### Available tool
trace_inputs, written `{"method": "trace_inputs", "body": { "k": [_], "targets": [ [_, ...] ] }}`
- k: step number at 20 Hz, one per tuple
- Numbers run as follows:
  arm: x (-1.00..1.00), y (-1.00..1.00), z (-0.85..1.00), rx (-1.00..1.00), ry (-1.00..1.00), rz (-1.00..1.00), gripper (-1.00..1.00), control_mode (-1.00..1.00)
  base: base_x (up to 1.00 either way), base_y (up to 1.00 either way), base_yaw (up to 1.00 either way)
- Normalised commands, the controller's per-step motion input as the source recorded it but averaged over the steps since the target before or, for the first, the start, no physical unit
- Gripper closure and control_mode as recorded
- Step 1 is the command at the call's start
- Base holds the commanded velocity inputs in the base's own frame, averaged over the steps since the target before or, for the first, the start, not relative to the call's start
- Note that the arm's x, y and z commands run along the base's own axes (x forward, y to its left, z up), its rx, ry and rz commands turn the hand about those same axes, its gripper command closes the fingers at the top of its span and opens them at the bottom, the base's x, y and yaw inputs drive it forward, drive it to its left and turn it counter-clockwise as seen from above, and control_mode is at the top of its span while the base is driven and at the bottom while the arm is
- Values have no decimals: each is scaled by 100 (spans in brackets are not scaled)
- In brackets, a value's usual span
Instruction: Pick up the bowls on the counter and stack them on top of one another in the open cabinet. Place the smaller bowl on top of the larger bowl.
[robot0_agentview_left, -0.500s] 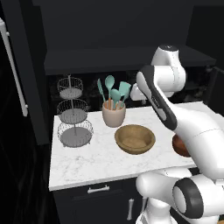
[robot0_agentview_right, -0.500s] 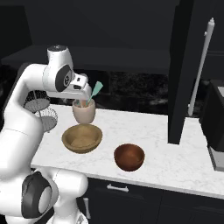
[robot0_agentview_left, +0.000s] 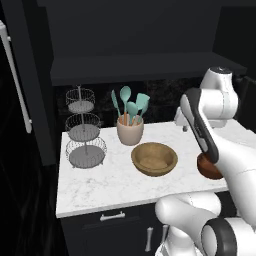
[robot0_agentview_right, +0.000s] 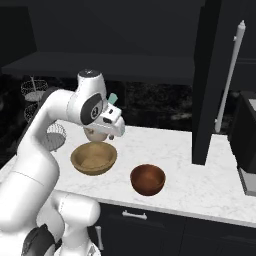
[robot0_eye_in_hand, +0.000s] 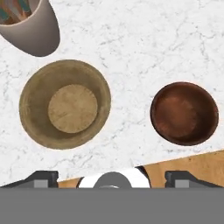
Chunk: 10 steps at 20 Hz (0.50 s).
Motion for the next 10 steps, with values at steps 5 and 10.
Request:
{"method": "trace_inputs", "body": {
  "k": [5,10],
  "targets": [
    [-8,-100,-61,8,7,-54,-100,-100,0,0,0],
    [9,-100,-51,26,3,-31,-100,-100,0,0,0]
  ]
}}
